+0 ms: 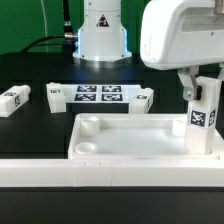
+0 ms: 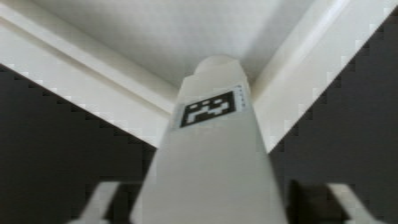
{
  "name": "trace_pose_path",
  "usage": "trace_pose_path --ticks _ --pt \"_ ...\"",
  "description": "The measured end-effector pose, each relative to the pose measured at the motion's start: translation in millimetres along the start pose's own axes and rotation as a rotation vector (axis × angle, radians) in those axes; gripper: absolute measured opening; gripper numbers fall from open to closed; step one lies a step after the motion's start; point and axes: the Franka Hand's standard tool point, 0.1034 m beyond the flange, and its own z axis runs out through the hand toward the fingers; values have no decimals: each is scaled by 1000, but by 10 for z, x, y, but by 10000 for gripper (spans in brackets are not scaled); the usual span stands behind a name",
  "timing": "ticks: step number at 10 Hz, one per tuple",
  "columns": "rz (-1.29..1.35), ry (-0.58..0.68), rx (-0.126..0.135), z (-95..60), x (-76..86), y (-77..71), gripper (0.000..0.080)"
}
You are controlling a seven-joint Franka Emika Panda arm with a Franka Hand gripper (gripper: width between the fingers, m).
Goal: Assemble desk
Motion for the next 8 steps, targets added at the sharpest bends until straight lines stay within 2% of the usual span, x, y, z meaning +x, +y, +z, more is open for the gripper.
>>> trace_pose_path --ticks 1,3,8 --pt "16 0 0 1 -1 2 290" --pt "106 0 1 3 -3 8 290" --pt "599 -4 11 7 -7 19 291"
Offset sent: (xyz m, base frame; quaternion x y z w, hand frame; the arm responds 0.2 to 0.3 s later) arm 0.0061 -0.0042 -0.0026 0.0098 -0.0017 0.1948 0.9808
